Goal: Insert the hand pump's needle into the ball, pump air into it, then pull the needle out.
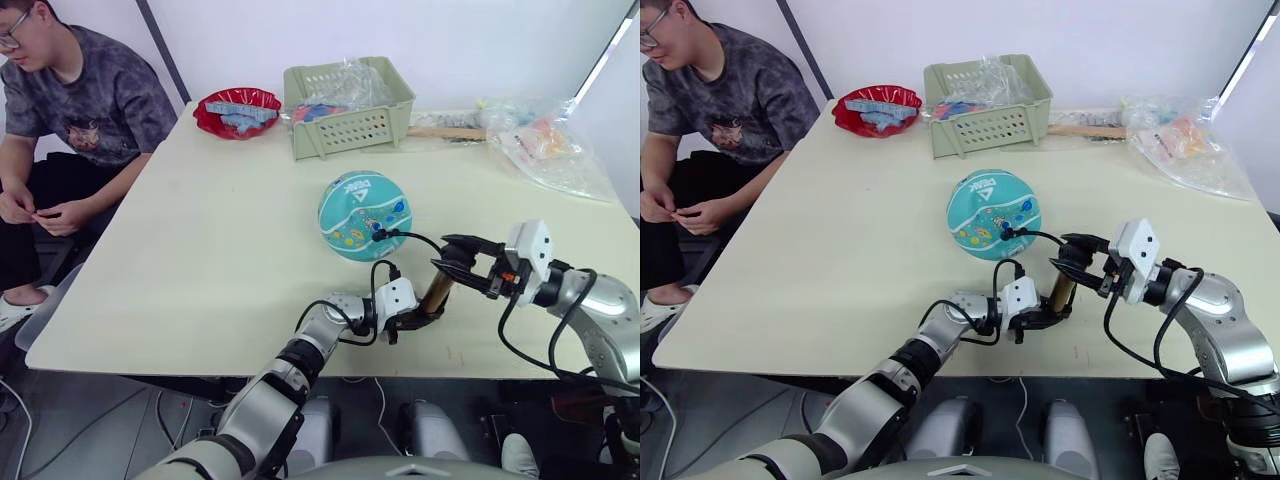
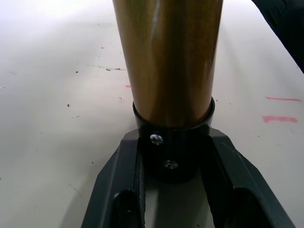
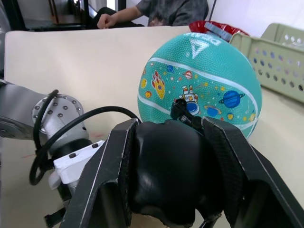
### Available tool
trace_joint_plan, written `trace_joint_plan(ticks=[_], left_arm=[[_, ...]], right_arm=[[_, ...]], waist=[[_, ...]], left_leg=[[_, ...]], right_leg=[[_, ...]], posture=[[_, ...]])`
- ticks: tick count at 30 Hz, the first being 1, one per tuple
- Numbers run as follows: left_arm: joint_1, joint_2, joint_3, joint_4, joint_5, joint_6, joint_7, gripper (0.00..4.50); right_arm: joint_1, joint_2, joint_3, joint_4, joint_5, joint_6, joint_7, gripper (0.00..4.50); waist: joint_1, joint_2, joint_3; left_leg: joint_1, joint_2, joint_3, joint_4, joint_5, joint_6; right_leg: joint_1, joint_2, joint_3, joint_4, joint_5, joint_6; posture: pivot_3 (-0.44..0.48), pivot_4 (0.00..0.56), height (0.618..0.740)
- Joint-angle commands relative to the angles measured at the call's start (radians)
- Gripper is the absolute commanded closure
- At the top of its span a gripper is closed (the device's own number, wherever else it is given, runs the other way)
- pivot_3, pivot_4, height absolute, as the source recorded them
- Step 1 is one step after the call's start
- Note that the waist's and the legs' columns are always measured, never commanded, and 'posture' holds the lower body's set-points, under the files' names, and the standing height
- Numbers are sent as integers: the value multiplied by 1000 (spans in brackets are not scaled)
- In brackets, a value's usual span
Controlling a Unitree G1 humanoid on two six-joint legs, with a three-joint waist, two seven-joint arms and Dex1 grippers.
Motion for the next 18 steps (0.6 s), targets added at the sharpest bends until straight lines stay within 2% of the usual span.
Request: trace_joint_plan(ticks=[1,4,7,14,18], left_arm=[[33,29,-26,40,42,28,-12,3342],[34,30,-27,39,43,27,-14,3342],[34,29,-27,40,42,27,-15,3342],[33,26,-28,45,42,24,-16,3342],[33,26,-28,46,42,24,-15,3342]], right_arm=[[-62,-85,-125,-27,129,129,29,2769],[-153,-178,-242,-44,273,246,44,2769],[-211,-229,-298,-36,338,308,41,2769],[-347,-322,-382,17,422,395,32,2769],[-377,-353,-408,29,443,423,33,2769]], waist=[[0,2,2],[2,9,7],[2,8,8],[2,8,10],[2,7,10]], left_leg=[[-1,0,0,0,0,0],[-8,-2,1,0,0,0],[-9,-2,1,-1,0,0],[-9,-2,3,-1,0,0],[-9,-2,3,-1,0,0]], right_leg=[[0,0,0,0,0,0],[-7,-2,1,0,1,0],[-8,-3,1,0,0,-1],[-9,-4,1,0,0,0],[-9,-4,1,0,0,0]], posture=[[0,150,740],[0,150,740],[0,150,740],[0,150,740],[0,150,740]])
